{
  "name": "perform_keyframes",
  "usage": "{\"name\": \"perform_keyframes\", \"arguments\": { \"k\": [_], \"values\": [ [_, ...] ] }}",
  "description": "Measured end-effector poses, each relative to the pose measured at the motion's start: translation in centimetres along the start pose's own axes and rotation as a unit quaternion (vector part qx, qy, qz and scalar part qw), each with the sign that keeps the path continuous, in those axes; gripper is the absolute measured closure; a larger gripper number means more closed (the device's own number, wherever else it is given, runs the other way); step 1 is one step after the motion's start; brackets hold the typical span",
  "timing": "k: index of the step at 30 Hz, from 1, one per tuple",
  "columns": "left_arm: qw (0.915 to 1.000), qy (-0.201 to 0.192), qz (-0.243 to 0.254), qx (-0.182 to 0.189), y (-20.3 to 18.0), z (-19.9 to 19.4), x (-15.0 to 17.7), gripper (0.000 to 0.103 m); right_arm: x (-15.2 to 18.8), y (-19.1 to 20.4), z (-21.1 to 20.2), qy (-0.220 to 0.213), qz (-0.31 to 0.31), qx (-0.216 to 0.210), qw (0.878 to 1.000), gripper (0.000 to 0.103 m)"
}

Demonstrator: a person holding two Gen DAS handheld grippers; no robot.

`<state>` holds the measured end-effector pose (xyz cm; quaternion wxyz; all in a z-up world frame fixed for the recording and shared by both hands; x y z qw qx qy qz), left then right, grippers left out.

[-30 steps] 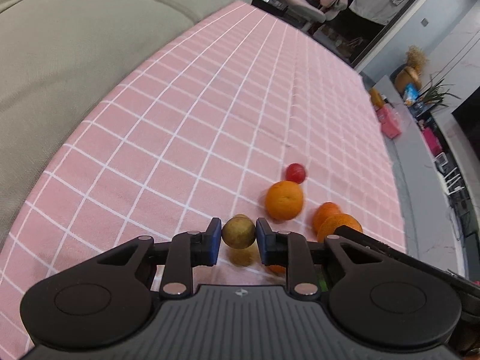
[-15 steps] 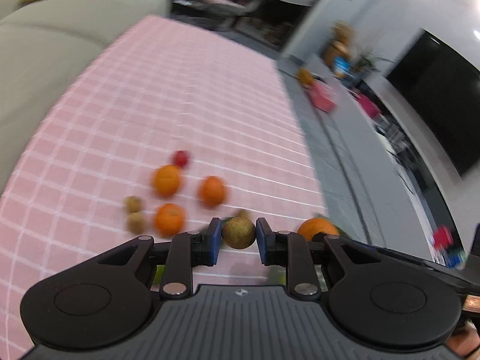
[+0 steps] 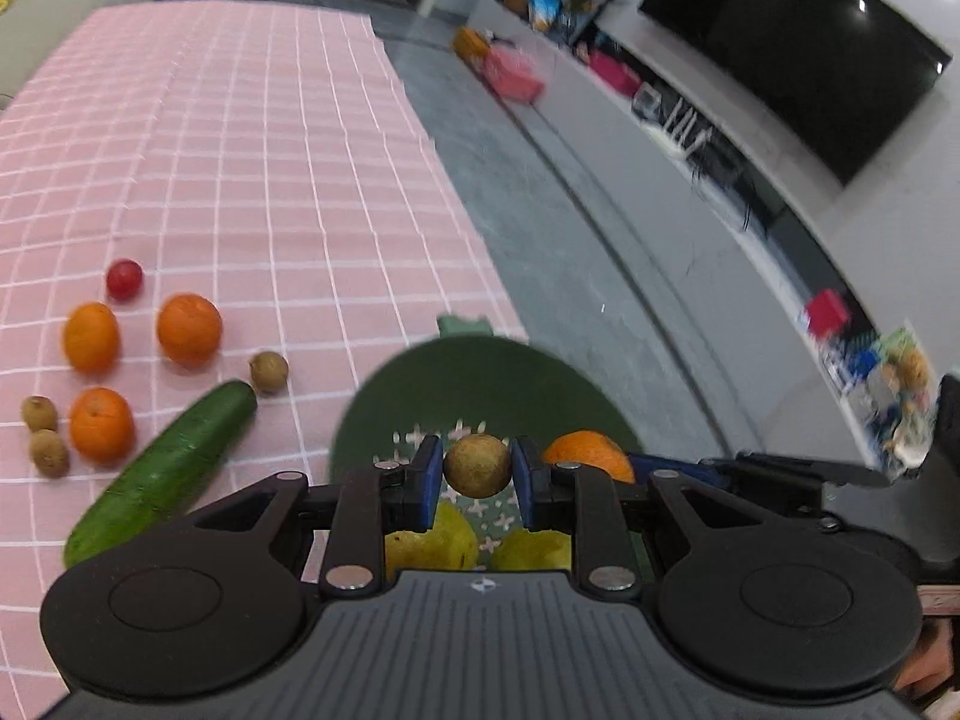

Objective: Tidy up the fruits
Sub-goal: 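Carry the kiwi and tangerine over the colander and release both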

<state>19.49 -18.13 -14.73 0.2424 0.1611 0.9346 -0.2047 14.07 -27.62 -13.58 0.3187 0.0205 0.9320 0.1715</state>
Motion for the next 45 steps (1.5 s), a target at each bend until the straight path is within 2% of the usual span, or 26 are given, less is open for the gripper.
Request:
{"name": "perform_keyframes", "arguments": {
  "k": [5, 11, 15, 20, 29, 37, 41, 42, 45],
  "values": [
    [0.9993, 0.032, 0.006, -0.017, 0.6, 2.5, 0.9, 0.076, 0.7, -1.3, 1.6, 0.027, -0.016, 0.016, 0.999, 0.070],
    [0.9984, 0.048, 0.014, -0.027, 0.5, 3.8, 0.8, 0.076, 0.7, -1.6, 3.9, 0.046, -0.042, 0.026, 0.998, 0.070],
    [0.9960, 0.068, 0.031, -0.048, 0.5, 5.0, 1.2, 0.076, 0.6, -1.5, 4.9, 0.053, -0.068, 0.031, 0.996, 0.071],
    [0.9943, 0.070, 0.055, -0.059, 0.0, 5.7, 0.9, 0.076, 0.9, -1.2, 6.4, 0.069, -0.097, 0.035, 0.992, 0.071],
    [0.9955, 0.066, 0.045, -0.051, 0.4, 6.6, 0.2, 0.075, 1.3, -1.0, 8.5, 0.098, -0.110, 0.034, 0.989, 0.070],
    [0.9899, 0.070, 0.094, -0.080, 0.0, 6.9, 0.7, 0.074, 1.6, -0.8, 9.0, 0.109, -0.117, 0.038, 0.986, 0.070],
    [0.9901, 0.064, 0.097, -0.080, -0.1, 6.7, 1.0, 0.068, 1.6, -0.7, 8.8, 0.103, -0.120, 0.040, 0.987, 0.068],
    [0.9906, 0.064, 0.094, -0.077, -0.1, 6.6, 1.0, 0.067, 1.6, -0.6, 8.7, 0.101, -0.121, 0.041, 0.987, 0.065],
    [0.9935, 0.062, 0.075, -0.060, -0.1, 6.2, 1.0, 0.050, 1.3, -0.5, 8.1, 0.095, -0.126, 0.047, 0.986, 0.063]
  ]
}}
Point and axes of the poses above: each gripper's, at about its wrist camera, not at the fingertips, and z roughly the way its jaws point, y to its left, x to its underside, the point moved 10 cm from there along z, roughly the way its jaws point, and after that the axes turned 7 degrees about -x, right-handed, at the moved point
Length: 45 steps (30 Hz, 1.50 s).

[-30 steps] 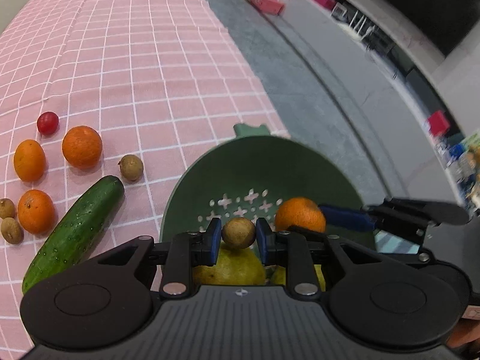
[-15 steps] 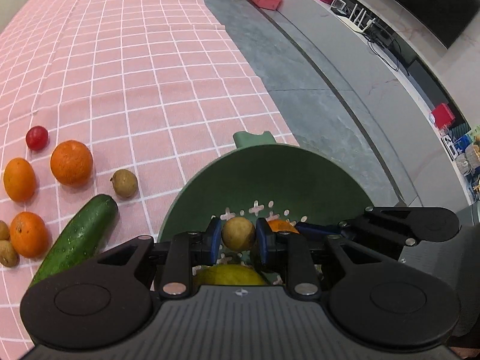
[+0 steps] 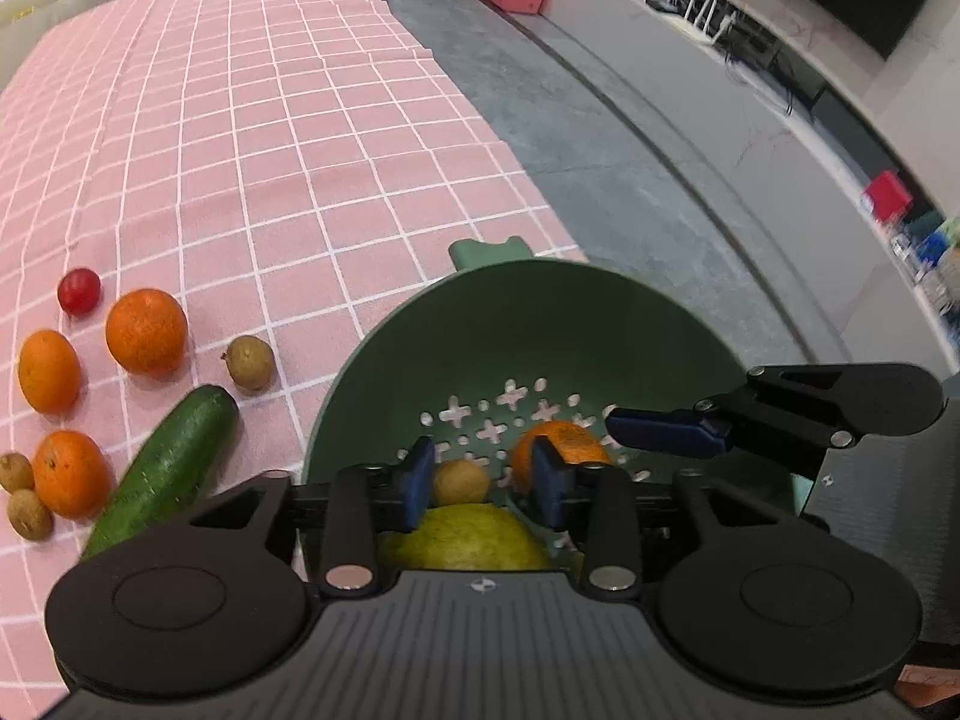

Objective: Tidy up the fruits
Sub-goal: 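Carry the kiwi and tangerine over the colander and release both, then move both tools back over the remaining fruit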

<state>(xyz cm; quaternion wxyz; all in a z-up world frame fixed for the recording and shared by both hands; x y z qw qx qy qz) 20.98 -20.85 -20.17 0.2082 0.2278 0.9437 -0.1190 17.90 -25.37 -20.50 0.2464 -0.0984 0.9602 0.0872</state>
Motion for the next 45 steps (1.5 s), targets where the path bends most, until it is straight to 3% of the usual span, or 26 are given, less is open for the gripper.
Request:
{"name": "perform_keyframes", "arguments": {
  "k": [2, 10, 14, 20, 27, 36, 45],
  "values": [
    [0.9999, -0.001, -0.011, 0.001, 0.1, -0.4, 0.1, 0.042, -0.2, 0.1, -0.5, -0.006, -0.001, 0.002, 1.000, 0.057],
    [0.9986, -0.044, -0.028, -0.008, 1.0, -4.6, -0.9, 0.039, -1.1, 1.0, -3.6, -0.052, -0.002, 0.019, 0.998, 0.032],
    [0.9961, -0.078, -0.026, -0.032, 2.1, -7.2, -1.4, 0.039, -1.8, 1.7, -5.9, -0.093, 0.006, 0.023, 0.995, 0.032],
    [0.9897, -0.122, -0.038, -0.065, 4.8, -11.1, -1.4, 0.037, -3.0, 4.0, -8.3, -0.151, 0.041, -0.006, 0.988, 0.026],
    [0.9809, -0.147, -0.087, -0.093, 9.5, -14.0, -0.5, 0.037, -4.1, 7.8, -8.5, -0.173, 0.058, -0.040, 0.982, 0.026],
    [0.9691, -0.146, -0.157, -0.121, 15.7, -15.2, 2.6, 0.037, -5.2, 11.6, -6.6, -0.155, 0.084, -0.072, 0.982, 0.023],
    [0.9561, -0.144, -0.209, -0.146, 20.1, -14.7, 5.0, 0.037, -6.5, 15.3, -3.8, -0.140, 0.050, -0.073, 0.986, 0.023]
  ]
}}
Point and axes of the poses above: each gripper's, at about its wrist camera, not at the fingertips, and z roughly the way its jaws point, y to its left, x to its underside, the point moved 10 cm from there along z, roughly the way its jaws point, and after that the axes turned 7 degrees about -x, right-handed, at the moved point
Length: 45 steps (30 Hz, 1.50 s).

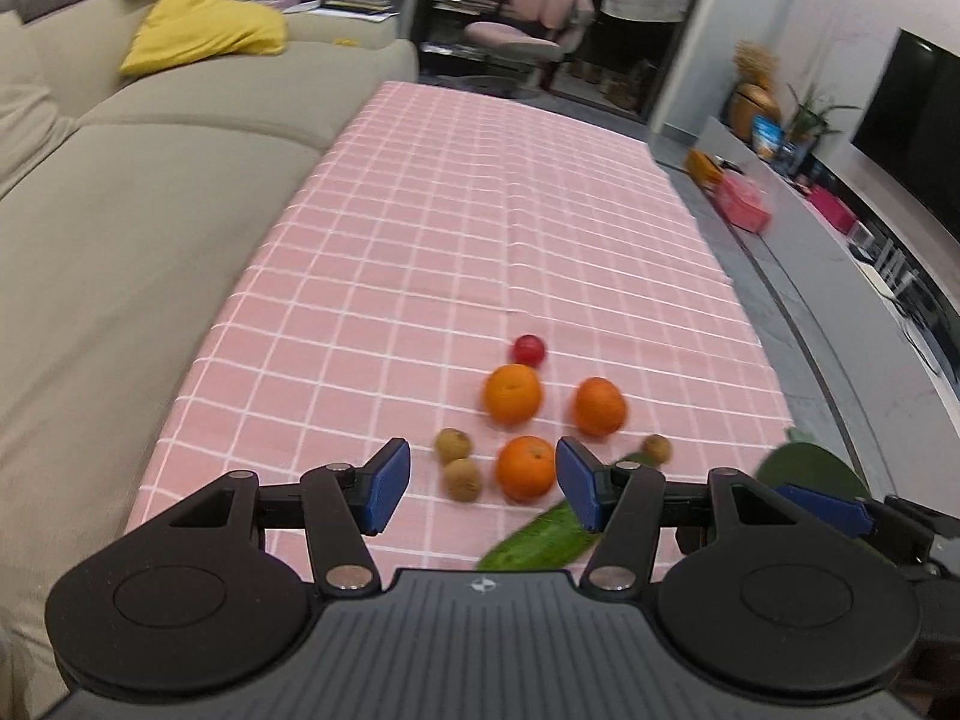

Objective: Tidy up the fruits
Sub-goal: 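Move both tools back over the remaining fruit, then lower onto the oranges and grasp one with the left tool while the right tool grasps another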

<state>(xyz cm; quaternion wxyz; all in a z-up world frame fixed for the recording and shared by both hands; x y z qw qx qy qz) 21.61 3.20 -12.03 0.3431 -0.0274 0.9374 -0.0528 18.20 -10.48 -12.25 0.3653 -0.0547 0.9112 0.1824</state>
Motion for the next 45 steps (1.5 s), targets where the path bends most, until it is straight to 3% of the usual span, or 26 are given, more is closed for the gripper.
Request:
{"name": "perform_keyframes", "arguments": {
  "k": [14, 31, 36, 42, 45],
  "values": [
    [0.9989, 0.035, -0.030, 0.006, 1.7, 4.7, 0.6, 0.039, -1.0, 0.3, 5.4, 0.061, -0.086, 0.030, 0.994, 0.024],
    [0.9964, 0.043, -0.071, 0.015, 3.7, 8.7, 0.7, 0.046, -1.8, -1.0, 11.4, 0.086, -0.075, 0.034, 0.993, 0.041],
    [0.9955, 0.061, -0.068, 0.027, 2.8, 10.2, 1.3, 0.046, -1.8, -2.1, 12.9, 0.095, -0.061, 0.039, 0.993, 0.049],
    [0.9953, 0.066, -0.060, 0.038, 1.3, 11.4, 0.9, 0.047, -2.9, -4.0, 13.8, 0.086, -0.035, 0.058, 0.994, 0.050],
    [0.9959, 0.074, -0.045, 0.027, 1.0, 11.9, 0.9, 0.049, -3.4, -4.9, 14.5, 0.091, -0.023, 0.064, 0.994, 0.050]
  ]
}}
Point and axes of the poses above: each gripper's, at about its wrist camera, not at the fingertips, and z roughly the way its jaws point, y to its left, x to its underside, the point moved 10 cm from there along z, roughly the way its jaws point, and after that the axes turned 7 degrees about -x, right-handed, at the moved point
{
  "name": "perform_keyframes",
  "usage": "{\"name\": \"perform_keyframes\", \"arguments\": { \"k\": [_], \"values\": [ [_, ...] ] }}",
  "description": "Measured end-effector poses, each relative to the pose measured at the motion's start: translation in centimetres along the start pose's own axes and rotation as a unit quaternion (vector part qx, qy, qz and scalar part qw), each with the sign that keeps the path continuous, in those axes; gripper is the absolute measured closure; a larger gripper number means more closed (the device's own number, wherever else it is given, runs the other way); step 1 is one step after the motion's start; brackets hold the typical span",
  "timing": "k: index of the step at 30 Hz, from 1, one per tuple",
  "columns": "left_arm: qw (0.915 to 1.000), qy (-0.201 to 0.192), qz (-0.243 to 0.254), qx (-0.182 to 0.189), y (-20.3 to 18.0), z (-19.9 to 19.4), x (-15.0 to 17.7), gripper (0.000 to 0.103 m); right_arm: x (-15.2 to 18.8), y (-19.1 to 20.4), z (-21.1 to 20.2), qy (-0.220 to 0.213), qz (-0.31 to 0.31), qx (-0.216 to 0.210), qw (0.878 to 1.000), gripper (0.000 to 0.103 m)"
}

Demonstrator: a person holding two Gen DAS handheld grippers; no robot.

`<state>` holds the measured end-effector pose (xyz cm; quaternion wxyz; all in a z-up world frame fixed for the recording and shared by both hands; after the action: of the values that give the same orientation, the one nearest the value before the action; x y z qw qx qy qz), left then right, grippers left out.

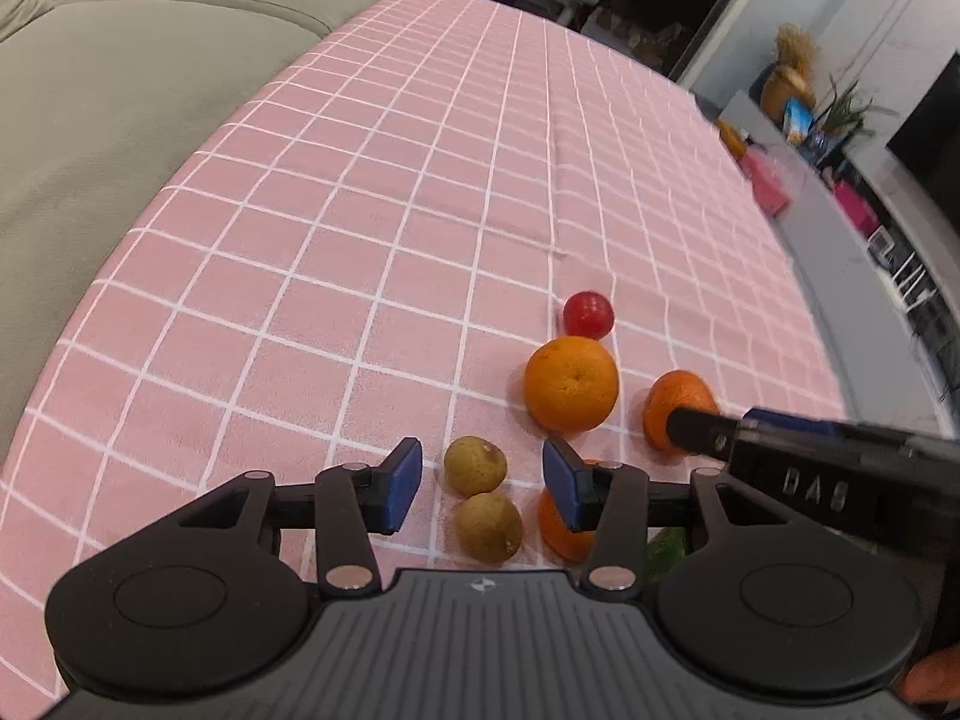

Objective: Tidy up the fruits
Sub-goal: 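Lower onto the oranges and grasp one with the left tool while the right tool grasps another, then carry both oranges over the green colander and open both tools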

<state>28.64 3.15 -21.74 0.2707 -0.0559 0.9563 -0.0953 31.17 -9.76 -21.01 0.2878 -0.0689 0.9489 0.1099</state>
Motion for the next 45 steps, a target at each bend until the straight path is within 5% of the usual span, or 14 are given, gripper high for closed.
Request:
{"name": "perform_keyframes", "arguments": {
  "k": [5, 11, 18, 30, 33, 45],
  "values": [
    [0.9995, -0.013, -0.020, 0.020, -0.7, 0.5, -1.1, 0.049, -0.5, -1.0, 1.1, 0.008, 0.015, -0.001, 1.000, 0.051],
    [0.9996, -0.016, 0.012, 0.018, -2.8, 1.4, -2.1, 0.052, -0.5, -1.4, 2.6, 0.030, 0.029, -0.016, 0.999, 0.055],
    [0.9989, -0.005, -0.029, 0.037, -2.6, 2.1, -2.8, 0.052, -0.3, -1.7, 3.2, 0.047, 0.056, -0.053, 0.996, 0.058],
    [0.9984, 0.015, -0.028, 0.047, -4.2, 3.7, -2.7, 0.046, 0.2, -1.8, 2.4, 0.057, 0.023, -0.053, 0.997, 0.060],
    [0.9976, 0.021, -0.026, 0.061, -5.0, 4.0, -2.4, 0.054, 0.2, -1.8, 2.4, 0.056, 0.018, -0.053, 0.997, 0.060],
    [0.9982, -0.019, -0.009, 0.056, -5.8, -1.0, -4.2, 0.055, -1.0, 0.4, -2.0, 0.019, -0.030, -0.051, 0.998, 0.061]
  ]
}}
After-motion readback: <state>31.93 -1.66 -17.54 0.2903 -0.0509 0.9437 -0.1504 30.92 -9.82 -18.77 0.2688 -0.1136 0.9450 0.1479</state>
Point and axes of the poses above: each gripper's, at about its wrist camera, not at the fingertips, and z roughly the way its jaws point, y to its left, x to its underside, the point moved 10 cm from there along z, roughly the way its jaws point, and after that the axes turned 7 degrees about -x, right-handed, at the moved point
